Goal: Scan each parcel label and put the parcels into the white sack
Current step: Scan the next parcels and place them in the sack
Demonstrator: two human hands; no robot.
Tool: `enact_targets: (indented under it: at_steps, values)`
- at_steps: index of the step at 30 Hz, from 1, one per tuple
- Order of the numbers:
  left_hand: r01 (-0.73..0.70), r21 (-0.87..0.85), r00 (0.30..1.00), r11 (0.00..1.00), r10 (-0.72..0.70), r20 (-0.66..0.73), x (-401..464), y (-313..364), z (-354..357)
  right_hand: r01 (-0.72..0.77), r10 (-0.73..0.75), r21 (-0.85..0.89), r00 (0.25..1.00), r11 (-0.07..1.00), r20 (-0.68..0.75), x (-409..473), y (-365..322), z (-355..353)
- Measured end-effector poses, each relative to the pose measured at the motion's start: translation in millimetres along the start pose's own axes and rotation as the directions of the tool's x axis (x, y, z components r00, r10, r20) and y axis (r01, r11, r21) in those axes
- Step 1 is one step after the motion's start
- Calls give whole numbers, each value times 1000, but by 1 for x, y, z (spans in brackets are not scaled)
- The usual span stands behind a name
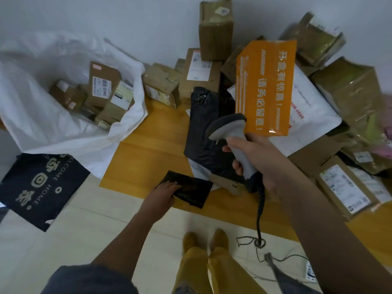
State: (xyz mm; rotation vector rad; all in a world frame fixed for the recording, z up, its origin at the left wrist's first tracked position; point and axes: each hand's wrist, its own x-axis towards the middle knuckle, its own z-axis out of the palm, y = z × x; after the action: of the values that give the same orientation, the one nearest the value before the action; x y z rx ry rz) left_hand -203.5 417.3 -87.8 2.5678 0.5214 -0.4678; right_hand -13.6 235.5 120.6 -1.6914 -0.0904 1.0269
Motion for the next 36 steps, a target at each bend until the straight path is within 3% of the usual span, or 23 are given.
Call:
enact_targets:
  at_steps: [5, 10, 13, 17, 21, 28, 33, 36]
  values:
    - [125, -377, 924, 918, -246, -293, -18, 6, -52, 14, -9, 141, 1000, 990, -30, -12, -18, 8]
    - [1, -650, 786, 760, -403, -469, -31, 24, -98, 41, -35, 223, 999, 974, -34, -21, -23, 14]
    - [-71, -848, 755, 524, -528, -390, -34, 40, -119, 107, -100, 194, 994, 975, -46, -19, -22, 23]
    - [-125, -979, 835, 160, -515, -191, -32, 60, -134, 232, -221, 132, 971, 964, -93, -11, -18, 36]
    - [-154, -988, 884, -11, -448, -133, -34, 77, -146, 288, -275, 72, 949, 955, -151, -1, -11, 40]
    - [-148, -984, 925, -102, -366, -101, -41, 85, -150, 286, -271, 24, 929, 958, -252, 5, -5, 39]
    - [-50, -997, 980, -66, -194, -36, -52, 87, -147, 291, -274, 25, 922, 956, -274, 4, -6, 38]
    - [-60, -996, 972, -73, -231, -42, -51, 89, -144, 287, -264, 55, 930, 956, -254, 2, -8, 38]
